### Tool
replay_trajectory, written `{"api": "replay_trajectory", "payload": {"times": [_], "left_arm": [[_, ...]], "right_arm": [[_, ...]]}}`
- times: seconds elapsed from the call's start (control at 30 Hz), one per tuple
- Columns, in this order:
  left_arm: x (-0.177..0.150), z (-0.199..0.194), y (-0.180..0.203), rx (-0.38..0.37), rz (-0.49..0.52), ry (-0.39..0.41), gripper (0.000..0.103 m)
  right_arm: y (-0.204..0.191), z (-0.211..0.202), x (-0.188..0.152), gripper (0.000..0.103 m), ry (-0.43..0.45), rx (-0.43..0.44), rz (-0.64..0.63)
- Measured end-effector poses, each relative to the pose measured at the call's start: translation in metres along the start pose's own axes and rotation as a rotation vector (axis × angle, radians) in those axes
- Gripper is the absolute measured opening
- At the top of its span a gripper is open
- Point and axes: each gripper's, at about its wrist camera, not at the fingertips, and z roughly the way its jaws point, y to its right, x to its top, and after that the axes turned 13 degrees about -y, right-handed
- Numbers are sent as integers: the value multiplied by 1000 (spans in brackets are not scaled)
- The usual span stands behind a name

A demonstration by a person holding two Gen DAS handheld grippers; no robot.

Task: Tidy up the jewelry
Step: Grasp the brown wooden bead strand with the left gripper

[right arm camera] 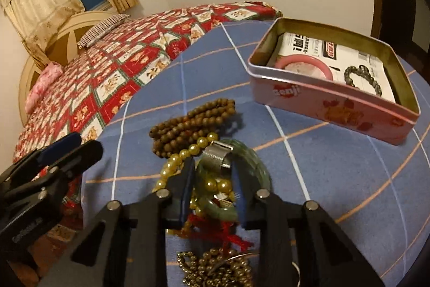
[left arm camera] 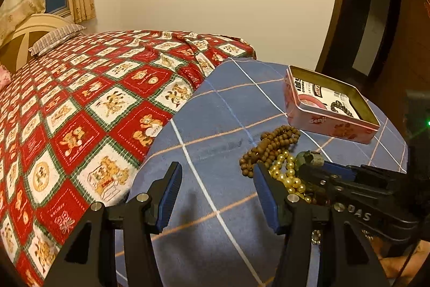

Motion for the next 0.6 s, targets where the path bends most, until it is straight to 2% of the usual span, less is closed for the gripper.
{"api": "replay_trajectory", "payload": {"times": [0.23,0.27,0.47,0.6], "left_arm": [[20,26,19,-48,53,-43,56],[23,30,24,-53,66,-47,56],[41,59,42,-36,120,-106,56],[47,76,47,-7,138,-143,56]], "right_arm": [[16,-26,-7,15,59,51,10],[16,-28,-6,9,65,54,12],[28,-51,-4,9,131,42,25],[33,-55,-2,15,133,-2,17]]}}
